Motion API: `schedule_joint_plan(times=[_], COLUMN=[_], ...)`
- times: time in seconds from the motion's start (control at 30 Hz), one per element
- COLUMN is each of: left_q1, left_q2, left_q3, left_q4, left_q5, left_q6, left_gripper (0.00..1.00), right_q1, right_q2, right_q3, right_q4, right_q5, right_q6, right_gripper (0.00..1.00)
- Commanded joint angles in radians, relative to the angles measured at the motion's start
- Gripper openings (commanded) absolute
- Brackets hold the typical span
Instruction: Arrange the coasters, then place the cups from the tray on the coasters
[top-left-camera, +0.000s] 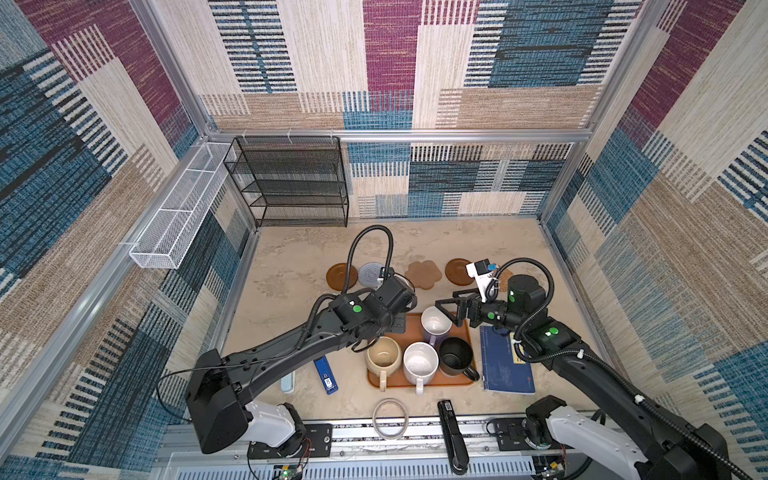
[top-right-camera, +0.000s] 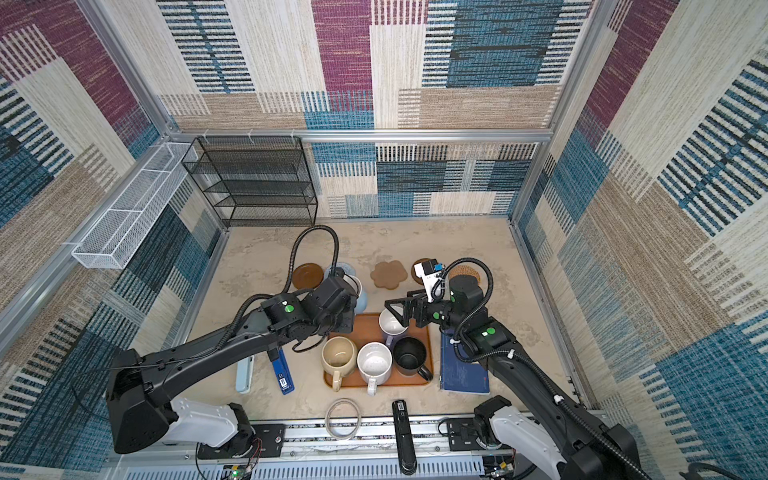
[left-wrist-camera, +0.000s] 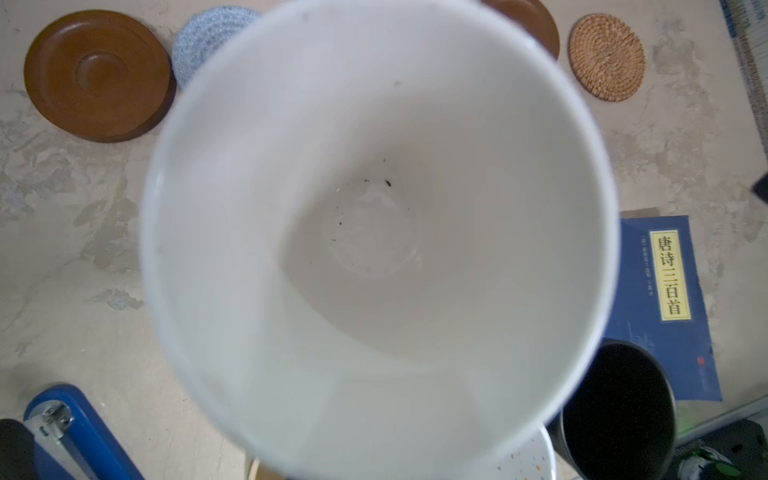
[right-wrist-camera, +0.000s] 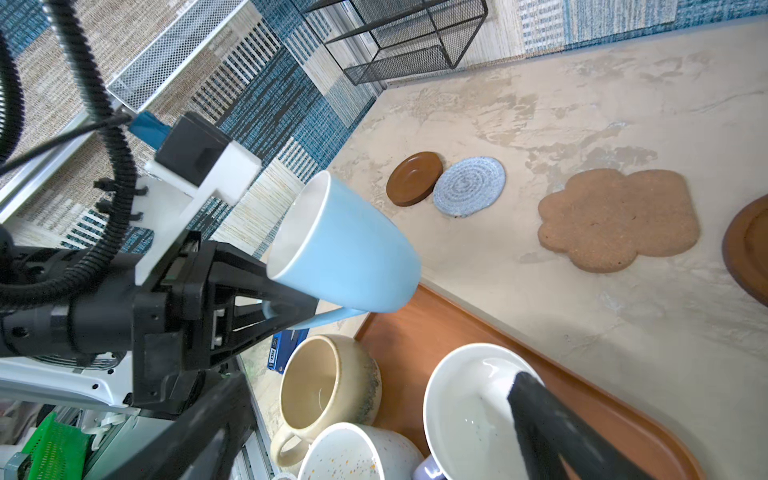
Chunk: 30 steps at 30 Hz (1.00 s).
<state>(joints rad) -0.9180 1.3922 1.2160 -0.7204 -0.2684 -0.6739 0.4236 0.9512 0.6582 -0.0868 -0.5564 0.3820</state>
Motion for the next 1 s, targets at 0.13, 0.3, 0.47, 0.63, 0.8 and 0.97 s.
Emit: schedule_joint_plan(times=[0.13,0.3,0.47,0.63,0.8,0.97], left_q1=[0.093,0.198,0.266,0.338,0.371,0.41], left_q2=[-0.054,-0.029,0.019,0.054,0.113,0.164], left_q3=[0.025,0.05,0.115,0.163,0.187,0.163], left_q4=[0.003,0.024,-0.012,-0.016,-0.024,0.08], left_q5=[-0.002,0.033,0.001,0.027,-0.061,-0.058], left_q6=[0.16,0.216,0.26,0.307,0.325,0.4], left_gripper=[0.0,0.0,0.0,0.0,0.0,0.0], right_q1=[0.004,0.006,0.026,0.053,0.063,0.084], right_q2=[0.01,0.059,0.146,0.216,0.337,0.412], right_q3=[0.05,0.09,0.12,0.137,0.196,0.238], right_q4=[0.037,0.072,0.117,0.221,0.268,0.309], right_q5=[-0.004,-0.003,0.009,0.048,0.021,0.013], right_q6=[0.064,0.058,0.057,0.095,0.101,0.108], right_gripper=[1.0,1.0,1.0,1.0,1.0,0.99])
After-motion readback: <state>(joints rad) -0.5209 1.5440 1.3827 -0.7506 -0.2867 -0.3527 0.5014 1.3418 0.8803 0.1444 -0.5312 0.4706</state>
